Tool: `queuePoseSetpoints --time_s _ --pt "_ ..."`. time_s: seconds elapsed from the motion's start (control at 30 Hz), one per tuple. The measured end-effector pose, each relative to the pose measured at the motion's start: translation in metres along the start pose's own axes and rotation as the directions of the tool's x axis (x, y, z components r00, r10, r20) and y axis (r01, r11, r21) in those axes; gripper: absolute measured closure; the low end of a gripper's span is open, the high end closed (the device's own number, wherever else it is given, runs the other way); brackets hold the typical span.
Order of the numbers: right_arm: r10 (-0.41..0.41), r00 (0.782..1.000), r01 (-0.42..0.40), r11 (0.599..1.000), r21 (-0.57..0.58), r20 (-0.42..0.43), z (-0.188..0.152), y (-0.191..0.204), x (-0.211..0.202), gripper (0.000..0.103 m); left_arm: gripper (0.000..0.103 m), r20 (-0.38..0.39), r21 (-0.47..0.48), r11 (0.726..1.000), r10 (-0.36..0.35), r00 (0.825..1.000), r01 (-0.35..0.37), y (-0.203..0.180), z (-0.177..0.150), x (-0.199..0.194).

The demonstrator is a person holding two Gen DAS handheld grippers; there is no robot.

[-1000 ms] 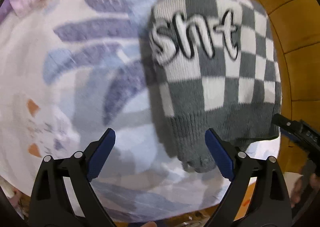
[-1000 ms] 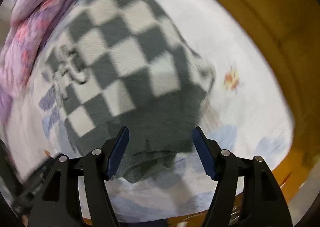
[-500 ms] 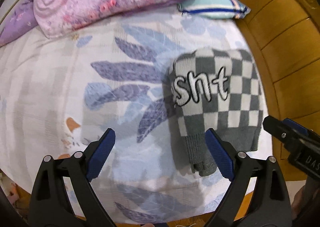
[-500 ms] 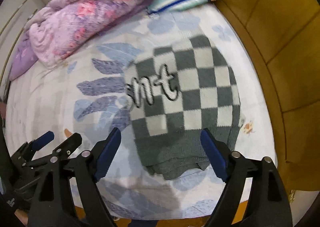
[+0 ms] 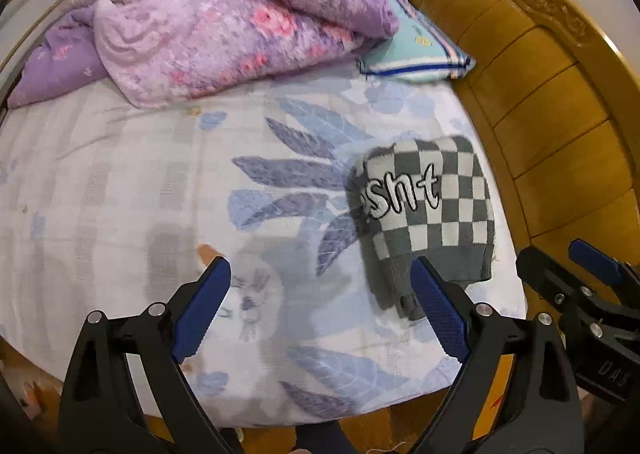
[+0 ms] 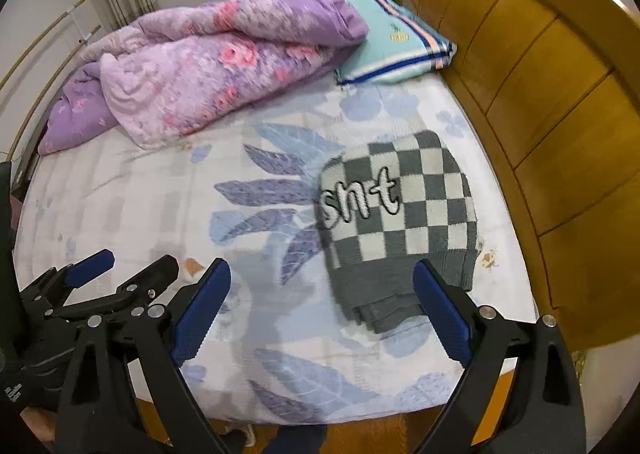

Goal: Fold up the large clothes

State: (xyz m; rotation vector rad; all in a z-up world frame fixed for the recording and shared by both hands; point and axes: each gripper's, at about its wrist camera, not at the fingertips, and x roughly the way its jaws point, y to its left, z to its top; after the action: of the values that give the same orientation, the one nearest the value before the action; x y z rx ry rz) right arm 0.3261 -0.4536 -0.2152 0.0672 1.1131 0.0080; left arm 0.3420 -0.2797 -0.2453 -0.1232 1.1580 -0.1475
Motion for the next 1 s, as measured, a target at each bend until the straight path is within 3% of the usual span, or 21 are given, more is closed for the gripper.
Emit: queuePoseSetpoints --time_s 0.23,0.5,1.0 --pt "0.004 0.995 -0.004 1.000 0.002 0.097 -0.019 0.079 -0.066 0.014 0.011 0.115 0.012 1.000 0.011 0.993 -0.013 0.062 -0.011 -0.093" --pt "0.002 0.981 0.004 1.000 -0.031 0.195 -0.042 0.155 -0.141 0.009 0.011 0.243 0.005 0.999 0.036 0.969 -0.038 0.126 -0.037 -0.200" --pt "0.017 0.955 0.000 0.998 -0.058 0.295 -0.078 0.221 -0.237 0.008 0.010 0.349 0.048 0.998 0.027 0.937 -0.047 0.176 -0.072 -0.329"
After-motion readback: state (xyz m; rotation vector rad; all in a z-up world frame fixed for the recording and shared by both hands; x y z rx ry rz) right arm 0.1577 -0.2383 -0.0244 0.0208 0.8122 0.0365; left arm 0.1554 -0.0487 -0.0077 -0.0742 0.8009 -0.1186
